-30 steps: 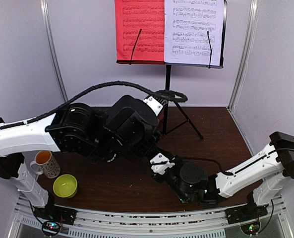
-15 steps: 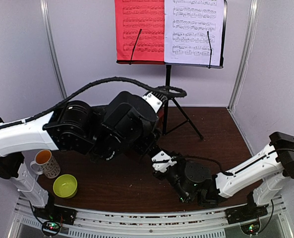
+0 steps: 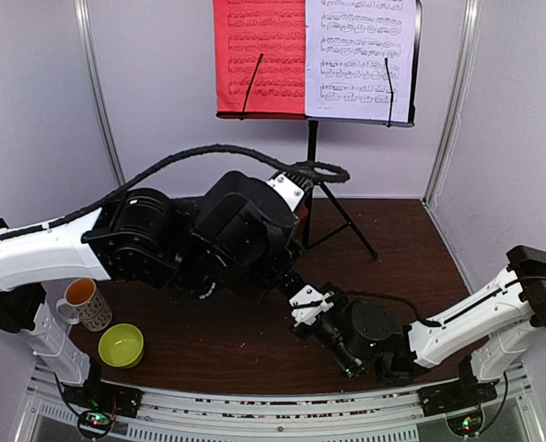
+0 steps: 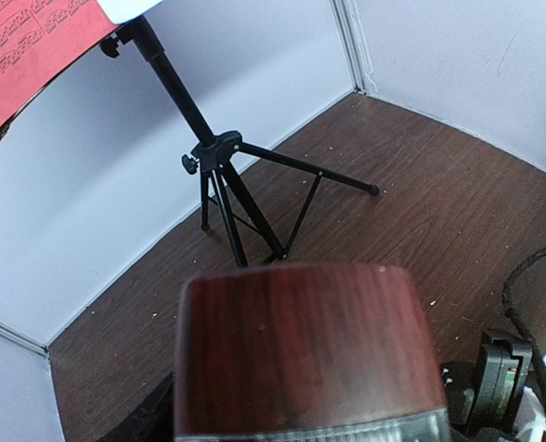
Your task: Set up the instrument practice props
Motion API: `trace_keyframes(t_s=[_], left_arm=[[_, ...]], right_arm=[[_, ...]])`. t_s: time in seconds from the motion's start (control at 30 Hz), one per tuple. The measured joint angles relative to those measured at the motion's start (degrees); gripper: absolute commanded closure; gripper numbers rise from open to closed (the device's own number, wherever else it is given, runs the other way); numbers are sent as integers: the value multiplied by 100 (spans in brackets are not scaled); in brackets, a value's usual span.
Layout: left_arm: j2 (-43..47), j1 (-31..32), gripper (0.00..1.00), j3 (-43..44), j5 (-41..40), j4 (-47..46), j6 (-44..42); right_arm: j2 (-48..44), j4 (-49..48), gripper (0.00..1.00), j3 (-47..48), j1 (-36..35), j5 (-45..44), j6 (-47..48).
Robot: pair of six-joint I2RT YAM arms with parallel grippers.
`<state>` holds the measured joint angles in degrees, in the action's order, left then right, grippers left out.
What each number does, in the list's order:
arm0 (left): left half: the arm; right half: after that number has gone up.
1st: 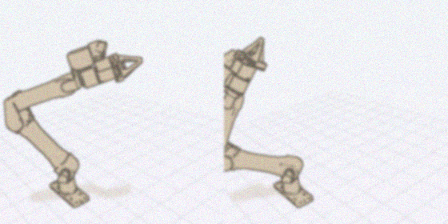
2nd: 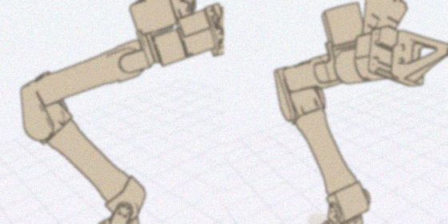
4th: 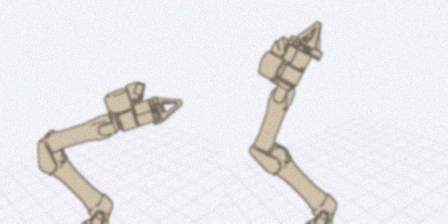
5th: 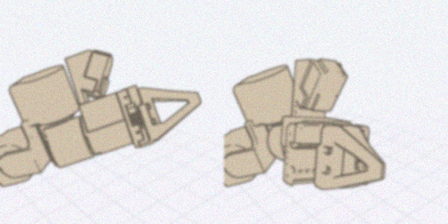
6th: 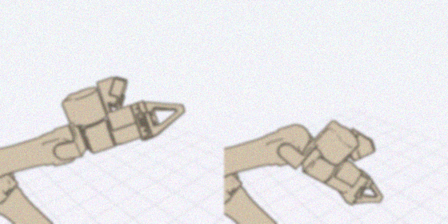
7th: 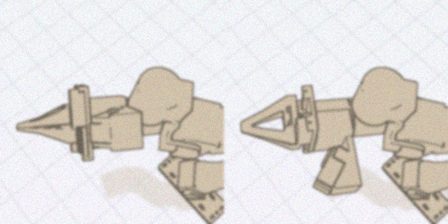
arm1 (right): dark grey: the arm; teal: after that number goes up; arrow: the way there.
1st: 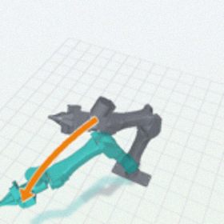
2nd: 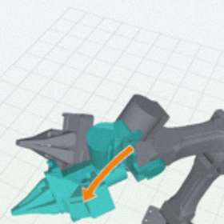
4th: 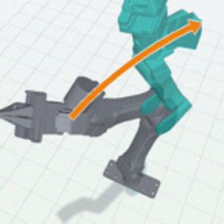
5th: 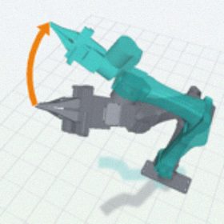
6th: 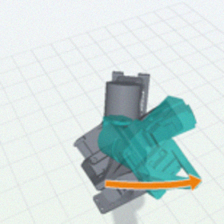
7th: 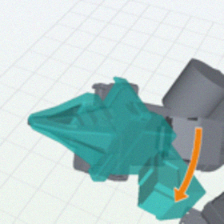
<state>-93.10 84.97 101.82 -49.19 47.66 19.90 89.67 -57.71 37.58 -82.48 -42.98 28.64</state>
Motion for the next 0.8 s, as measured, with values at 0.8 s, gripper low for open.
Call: trace_keyframes(t_s=[0.8], left_arm=[[52,9,87,-258,-22,-435,-188]], right_arm=[[-702,501,100,-466,577,1526,-2072]])
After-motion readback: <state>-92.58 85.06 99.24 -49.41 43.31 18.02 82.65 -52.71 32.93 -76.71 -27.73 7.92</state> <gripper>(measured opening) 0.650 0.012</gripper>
